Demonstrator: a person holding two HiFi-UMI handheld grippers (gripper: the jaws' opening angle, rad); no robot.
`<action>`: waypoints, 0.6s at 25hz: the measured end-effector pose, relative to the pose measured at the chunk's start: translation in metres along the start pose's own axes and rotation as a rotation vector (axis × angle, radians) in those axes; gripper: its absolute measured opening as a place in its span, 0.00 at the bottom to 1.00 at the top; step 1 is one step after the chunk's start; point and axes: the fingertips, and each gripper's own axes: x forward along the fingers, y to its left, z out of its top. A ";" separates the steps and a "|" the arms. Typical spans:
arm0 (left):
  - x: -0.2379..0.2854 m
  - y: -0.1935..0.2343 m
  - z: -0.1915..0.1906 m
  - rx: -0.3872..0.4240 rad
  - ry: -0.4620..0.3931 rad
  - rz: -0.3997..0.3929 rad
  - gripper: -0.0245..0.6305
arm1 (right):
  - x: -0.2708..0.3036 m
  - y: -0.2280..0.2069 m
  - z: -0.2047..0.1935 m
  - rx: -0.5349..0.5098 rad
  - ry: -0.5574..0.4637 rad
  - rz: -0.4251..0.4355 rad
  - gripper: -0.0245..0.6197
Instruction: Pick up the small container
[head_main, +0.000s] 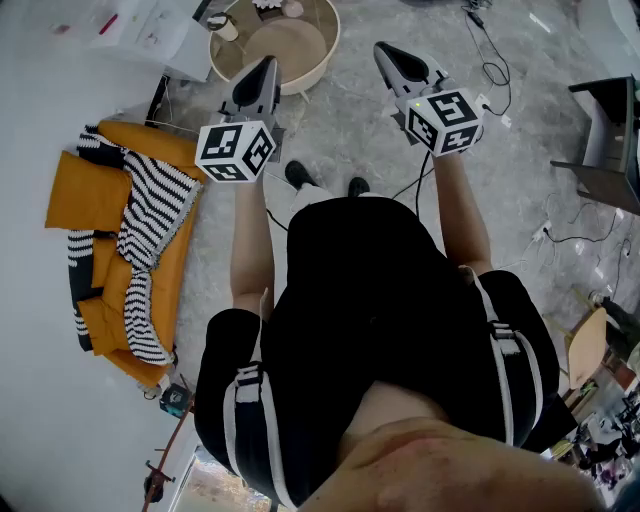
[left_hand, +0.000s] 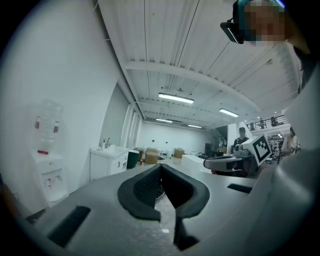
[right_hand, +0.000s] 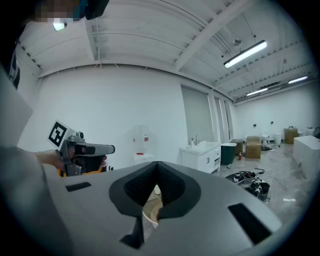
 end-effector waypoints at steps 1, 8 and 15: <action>0.001 0.000 -0.001 0.000 0.004 0.002 0.06 | -0.001 0.000 -0.001 0.002 0.001 0.003 0.04; 0.006 -0.005 -0.006 -0.006 0.014 -0.002 0.07 | -0.002 -0.003 -0.004 0.010 0.003 0.016 0.04; 0.006 -0.016 -0.012 -0.004 0.027 -0.010 0.07 | -0.006 0.000 -0.008 0.051 -0.014 0.045 0.04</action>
